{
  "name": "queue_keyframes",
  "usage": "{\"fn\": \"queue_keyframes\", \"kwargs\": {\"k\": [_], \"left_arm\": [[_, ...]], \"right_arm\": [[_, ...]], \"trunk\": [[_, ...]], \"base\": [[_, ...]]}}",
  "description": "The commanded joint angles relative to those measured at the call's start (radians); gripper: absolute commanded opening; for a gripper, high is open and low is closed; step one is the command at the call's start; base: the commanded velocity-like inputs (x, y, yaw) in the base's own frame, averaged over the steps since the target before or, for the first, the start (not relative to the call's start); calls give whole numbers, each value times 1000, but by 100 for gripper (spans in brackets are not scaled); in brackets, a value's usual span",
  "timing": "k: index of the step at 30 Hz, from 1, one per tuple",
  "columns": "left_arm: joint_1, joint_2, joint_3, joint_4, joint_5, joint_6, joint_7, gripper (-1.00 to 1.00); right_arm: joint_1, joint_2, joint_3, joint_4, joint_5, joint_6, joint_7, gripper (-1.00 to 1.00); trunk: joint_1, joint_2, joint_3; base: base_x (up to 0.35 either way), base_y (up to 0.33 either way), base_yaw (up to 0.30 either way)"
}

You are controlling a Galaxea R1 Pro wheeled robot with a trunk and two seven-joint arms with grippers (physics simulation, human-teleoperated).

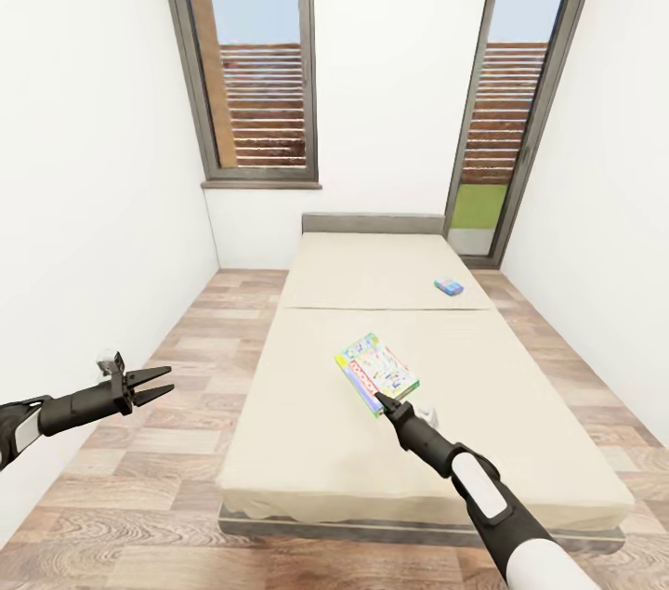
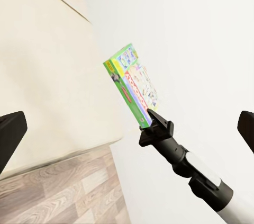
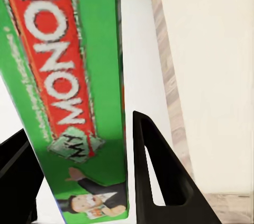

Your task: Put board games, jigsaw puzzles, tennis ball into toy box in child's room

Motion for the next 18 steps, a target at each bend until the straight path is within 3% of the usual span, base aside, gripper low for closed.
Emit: {"fn": "queue_keyframes", "kwargs": {"k": [1, 7, 18], "left_arm": [[0, 0, 6, 0, -7, 11, -4, 100], [0, 0, 6, 0, -7, 11, -4, 100], [0, 0, 6, 0, -7, 11, -4, 100]], "right_arm": [[-2, -1, 4, 0, 3, 5, -5, -100], [-10, -11, 7, 0, 94, 8, -42, -100], [-4, -13, 8, 0, 110, -25, -31, -100]], "trunk": [[-4, 7, 2], [-27, 49, 21], [-69, 126, 55]], "base": [[0, 0, 0], [0, 0, 0], [0, 0, 0]]}}
